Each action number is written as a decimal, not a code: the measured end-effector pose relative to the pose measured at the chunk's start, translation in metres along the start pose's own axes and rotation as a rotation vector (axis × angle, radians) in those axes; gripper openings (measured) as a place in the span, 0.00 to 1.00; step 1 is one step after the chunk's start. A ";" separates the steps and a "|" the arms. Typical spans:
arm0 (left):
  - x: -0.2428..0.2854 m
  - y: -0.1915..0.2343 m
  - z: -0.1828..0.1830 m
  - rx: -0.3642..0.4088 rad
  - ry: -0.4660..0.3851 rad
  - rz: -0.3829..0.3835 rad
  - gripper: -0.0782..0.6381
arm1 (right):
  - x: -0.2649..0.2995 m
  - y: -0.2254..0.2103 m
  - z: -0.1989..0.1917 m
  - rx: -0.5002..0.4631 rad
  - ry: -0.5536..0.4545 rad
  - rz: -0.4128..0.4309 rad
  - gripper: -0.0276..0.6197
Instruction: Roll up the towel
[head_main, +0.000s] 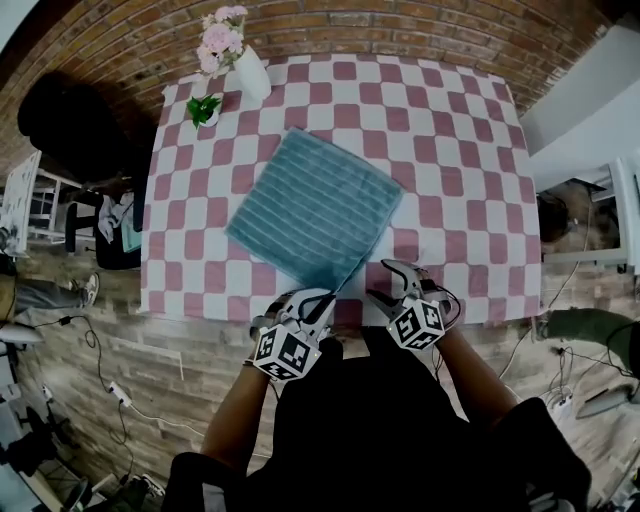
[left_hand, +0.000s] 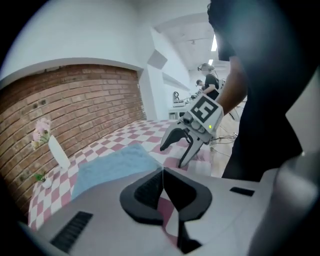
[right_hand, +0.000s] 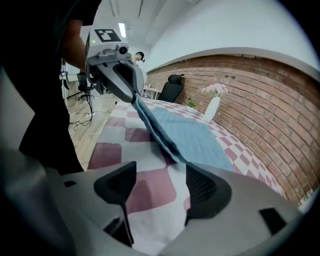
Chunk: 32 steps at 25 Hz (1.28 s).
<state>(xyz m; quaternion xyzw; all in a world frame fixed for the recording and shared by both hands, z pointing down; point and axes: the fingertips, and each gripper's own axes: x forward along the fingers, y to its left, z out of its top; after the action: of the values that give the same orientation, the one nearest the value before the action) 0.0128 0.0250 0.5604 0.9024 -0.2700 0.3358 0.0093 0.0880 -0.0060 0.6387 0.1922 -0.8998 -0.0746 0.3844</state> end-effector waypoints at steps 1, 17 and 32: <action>-0.005 0.005 0.006 -0.012 -0.017 0.016 0.12 | 0.004 -0.005 0.004 -0.019 -0.011 -0.022 0.50; -0.055 0.012 0.007 -0.059 -0.036 0.103 0.12 | 0.068 -0.133 -0.019 -0.094 0.136 -0.202 0.46; -0.062 0.005 -0.021 -0.158 -0.024 0.107 0.12 | 0.018 -0.152 -0.056 -0.402 0.248 -0.243 0.11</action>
<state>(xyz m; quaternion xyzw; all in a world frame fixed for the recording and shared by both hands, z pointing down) -0.0414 0.0542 0.5382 0.8871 -0.3434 0.3026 0.0593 0.1610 -0.1520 0.6465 0.2266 -0.7832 -0.2733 0.5105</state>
